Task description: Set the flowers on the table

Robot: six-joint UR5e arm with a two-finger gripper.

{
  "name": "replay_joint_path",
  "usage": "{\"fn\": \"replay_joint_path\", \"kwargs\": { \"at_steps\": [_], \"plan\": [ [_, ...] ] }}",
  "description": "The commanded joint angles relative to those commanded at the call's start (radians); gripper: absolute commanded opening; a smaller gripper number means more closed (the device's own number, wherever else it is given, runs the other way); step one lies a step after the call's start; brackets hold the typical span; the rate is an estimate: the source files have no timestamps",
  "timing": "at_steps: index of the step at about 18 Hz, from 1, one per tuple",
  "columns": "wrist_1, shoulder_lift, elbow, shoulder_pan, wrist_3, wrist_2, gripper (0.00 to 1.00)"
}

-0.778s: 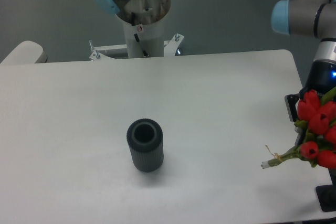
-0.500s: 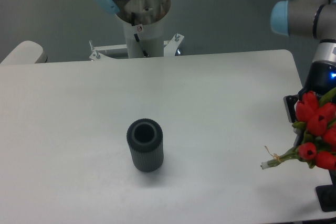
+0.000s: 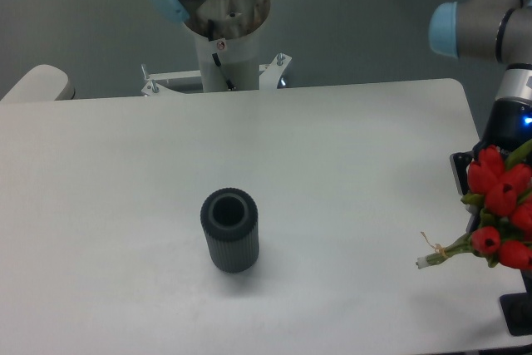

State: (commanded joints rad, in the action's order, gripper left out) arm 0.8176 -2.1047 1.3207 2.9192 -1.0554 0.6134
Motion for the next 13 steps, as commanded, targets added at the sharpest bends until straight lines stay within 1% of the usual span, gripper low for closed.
{"fn": "replay_joint_path", "kwargs": {
  "at_steps": [3,6,10,13],
  "plan": [
    [0.002,0.017,0.017,-0.026,0.002,0.054,0.24],
    [0.002,0.058,0.04,-0.055,-0.006,0.222,0.24],
    [0.006,0.129,0.052,-0.133,-0.008,0.435,0.24],
    [0.009,0.156,0.072,-0.201,-0.008,0.589,0.24]
  ]
}}
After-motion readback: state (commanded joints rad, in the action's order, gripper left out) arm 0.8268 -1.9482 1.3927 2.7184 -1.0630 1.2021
